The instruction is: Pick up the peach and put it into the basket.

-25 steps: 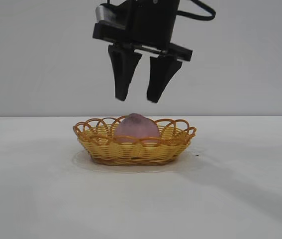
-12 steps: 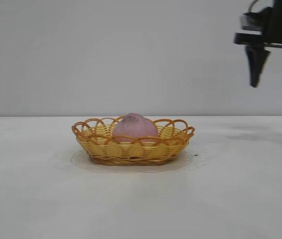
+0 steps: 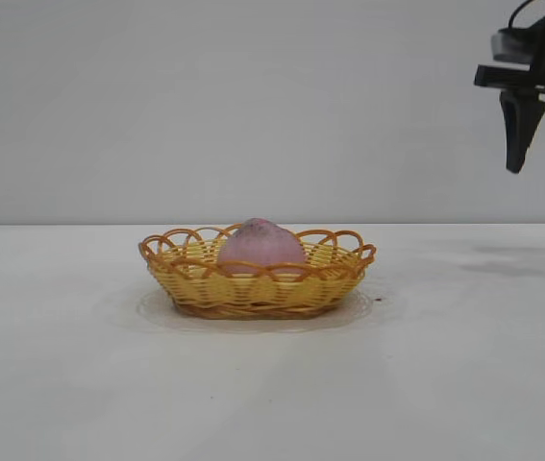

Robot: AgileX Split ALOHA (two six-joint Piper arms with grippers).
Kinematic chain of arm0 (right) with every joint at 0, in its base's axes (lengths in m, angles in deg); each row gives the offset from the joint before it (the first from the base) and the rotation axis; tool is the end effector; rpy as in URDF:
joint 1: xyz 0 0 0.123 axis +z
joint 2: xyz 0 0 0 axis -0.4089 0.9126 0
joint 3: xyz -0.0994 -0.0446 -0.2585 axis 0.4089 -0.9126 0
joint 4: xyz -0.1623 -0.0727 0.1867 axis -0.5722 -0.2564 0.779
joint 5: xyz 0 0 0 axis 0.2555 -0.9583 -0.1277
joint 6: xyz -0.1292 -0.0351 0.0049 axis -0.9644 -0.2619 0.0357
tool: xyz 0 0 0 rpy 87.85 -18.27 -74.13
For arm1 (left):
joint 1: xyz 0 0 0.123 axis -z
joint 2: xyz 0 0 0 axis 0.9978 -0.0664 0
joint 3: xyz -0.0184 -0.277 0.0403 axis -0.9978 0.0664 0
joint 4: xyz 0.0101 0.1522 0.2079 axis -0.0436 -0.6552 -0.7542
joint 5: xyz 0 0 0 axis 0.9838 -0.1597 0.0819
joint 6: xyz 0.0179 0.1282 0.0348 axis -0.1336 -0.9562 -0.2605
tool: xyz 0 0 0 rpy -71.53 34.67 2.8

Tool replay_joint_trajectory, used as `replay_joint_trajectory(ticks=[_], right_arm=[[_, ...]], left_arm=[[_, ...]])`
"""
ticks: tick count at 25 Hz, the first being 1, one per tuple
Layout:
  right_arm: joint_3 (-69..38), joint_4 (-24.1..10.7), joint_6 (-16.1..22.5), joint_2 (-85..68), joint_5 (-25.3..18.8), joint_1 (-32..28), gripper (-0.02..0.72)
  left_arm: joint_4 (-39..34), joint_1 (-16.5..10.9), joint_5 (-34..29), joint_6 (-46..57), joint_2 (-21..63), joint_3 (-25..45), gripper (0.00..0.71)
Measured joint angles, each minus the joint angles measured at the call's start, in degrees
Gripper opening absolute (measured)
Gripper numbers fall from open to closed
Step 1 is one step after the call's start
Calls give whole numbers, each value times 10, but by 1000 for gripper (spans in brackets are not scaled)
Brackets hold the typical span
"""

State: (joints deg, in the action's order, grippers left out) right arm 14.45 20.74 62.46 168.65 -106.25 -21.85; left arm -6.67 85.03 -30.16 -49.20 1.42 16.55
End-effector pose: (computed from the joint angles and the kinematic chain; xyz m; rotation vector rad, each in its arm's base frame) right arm 0.3157 0.0300 0.1758 0.0060 2.9944 0.2059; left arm 0.0386 -0.0002 0.2494 -0.0175 2.1006 0.0034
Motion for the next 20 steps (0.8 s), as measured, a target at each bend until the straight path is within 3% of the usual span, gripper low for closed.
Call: replay_joint_trajectory(ticks=[9, 20], right_arm=[[-229, -12, 0, -223, -53, 0, 445], [-333, -30, 0, -498, -42, 0, 445]], left_arm=[[0, 0, 0, 0, 0, 0, 421], [0, 0, 0, 0, 0, 0, 421]])
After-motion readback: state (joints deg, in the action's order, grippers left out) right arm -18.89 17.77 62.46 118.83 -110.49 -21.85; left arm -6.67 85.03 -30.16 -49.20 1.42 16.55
